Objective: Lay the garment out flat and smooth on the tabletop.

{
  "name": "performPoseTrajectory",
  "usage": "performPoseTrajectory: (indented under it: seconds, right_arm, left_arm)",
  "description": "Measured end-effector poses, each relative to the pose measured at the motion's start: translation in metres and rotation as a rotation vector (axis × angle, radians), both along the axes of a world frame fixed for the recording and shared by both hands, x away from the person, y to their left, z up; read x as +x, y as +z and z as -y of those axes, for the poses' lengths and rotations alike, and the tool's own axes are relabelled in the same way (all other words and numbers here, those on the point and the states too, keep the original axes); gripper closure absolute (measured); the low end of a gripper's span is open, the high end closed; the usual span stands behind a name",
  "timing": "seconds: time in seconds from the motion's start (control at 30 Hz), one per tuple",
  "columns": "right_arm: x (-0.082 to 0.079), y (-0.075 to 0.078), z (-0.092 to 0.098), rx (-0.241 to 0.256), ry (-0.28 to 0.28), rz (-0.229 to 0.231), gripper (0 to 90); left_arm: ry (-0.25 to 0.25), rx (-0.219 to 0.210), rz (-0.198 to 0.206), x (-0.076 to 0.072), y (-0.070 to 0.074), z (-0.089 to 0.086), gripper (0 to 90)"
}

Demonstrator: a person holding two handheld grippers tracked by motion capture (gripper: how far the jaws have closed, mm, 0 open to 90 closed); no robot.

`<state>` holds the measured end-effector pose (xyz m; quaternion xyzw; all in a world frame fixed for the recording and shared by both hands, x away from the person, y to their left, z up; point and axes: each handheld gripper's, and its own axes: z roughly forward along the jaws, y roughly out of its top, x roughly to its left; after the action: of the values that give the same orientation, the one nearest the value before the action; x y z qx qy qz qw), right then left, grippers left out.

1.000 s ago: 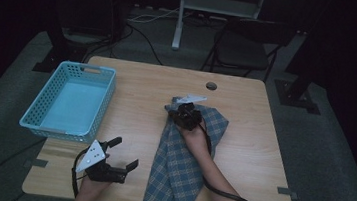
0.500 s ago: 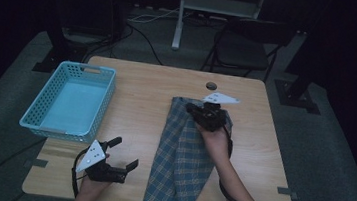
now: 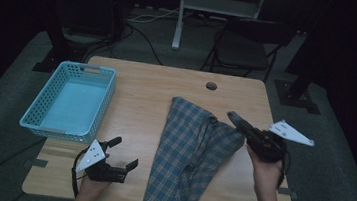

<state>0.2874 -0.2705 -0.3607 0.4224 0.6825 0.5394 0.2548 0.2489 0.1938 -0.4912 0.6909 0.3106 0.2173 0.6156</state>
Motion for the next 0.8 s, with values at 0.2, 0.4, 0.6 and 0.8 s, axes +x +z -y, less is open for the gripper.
performPoseTrajectory:
  seconds: [0.2,0.4,0.6,0.8]
  right_arm:
    - [-0.035,-0.025,0.055,0.013,-0.129,-0.061,82.9]
    - [-0.064,-0.059,0.103,-0.005,-0.301,-0.154,76.0]
    - [-0.075,-0.082,0.132,0.024,-0.417,-0.202,61.7]
    - [-0.058,-0.088,0.125,0.005,-0.398,-0.239,41.6]
  left_arm:
    - [0.001,0.002,-0.002,0.000,0.000,0.000,2.1]
    - [0.003,0.003,-0.003,0.000,0.000,0.000,2.1]
    - [0.004,0.000,-0.008,0.001,0.000,0.000,2.1]
    - [-0.004,-0.007,-0.021,0.003,0.000,0.000,2.2]
